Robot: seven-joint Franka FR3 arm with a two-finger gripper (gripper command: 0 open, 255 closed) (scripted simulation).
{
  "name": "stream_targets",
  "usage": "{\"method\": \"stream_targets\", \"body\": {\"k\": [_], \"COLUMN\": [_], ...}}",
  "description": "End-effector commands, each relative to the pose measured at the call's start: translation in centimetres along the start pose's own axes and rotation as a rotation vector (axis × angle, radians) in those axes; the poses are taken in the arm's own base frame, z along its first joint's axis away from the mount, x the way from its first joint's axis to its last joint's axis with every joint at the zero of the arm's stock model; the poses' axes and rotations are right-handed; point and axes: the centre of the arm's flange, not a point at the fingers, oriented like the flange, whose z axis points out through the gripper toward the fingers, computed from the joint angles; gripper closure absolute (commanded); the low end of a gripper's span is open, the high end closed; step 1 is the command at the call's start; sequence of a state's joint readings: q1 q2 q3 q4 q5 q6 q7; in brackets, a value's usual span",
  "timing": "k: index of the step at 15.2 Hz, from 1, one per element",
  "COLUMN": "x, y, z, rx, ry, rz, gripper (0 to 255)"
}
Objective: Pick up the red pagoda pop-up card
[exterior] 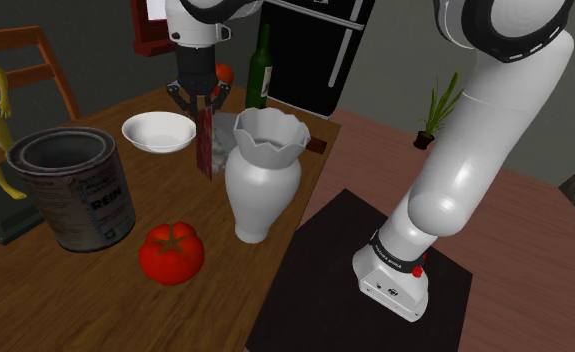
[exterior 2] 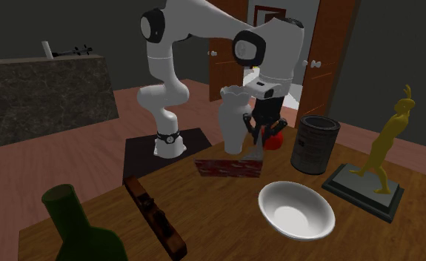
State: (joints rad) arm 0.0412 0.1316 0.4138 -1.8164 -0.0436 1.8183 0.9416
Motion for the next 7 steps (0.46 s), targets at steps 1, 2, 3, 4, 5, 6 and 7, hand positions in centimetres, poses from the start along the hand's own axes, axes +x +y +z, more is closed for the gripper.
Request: {"method": "stream_targets", "body": {"k": [1, 2, 3, 4, 5, 6, 7], "x": [-0.1, -0.2, -0.2, -0.2, -0.3, -0.3, -0.3], "y": [0.1, 0.1, 0.1, 0.2, 0.2, 0.3, 0.2], "z": [-1.2, -1.7, -2.2, -2.8, -3.3, -3.4, -3.4], "rx": [0.000, 0.000, 0.000, 0.000, 0.000, 0.000, 0.000], "ry": [0.000, 0.000, 0.000, 0.000, 0.000, 0.000, 0.000], "rz": [0.000, 0.000, 0.000, 0.000, 0.000, 0.000, 0.000], "gripper": [255, 255, 255, 255, 255, 255, 255]}}
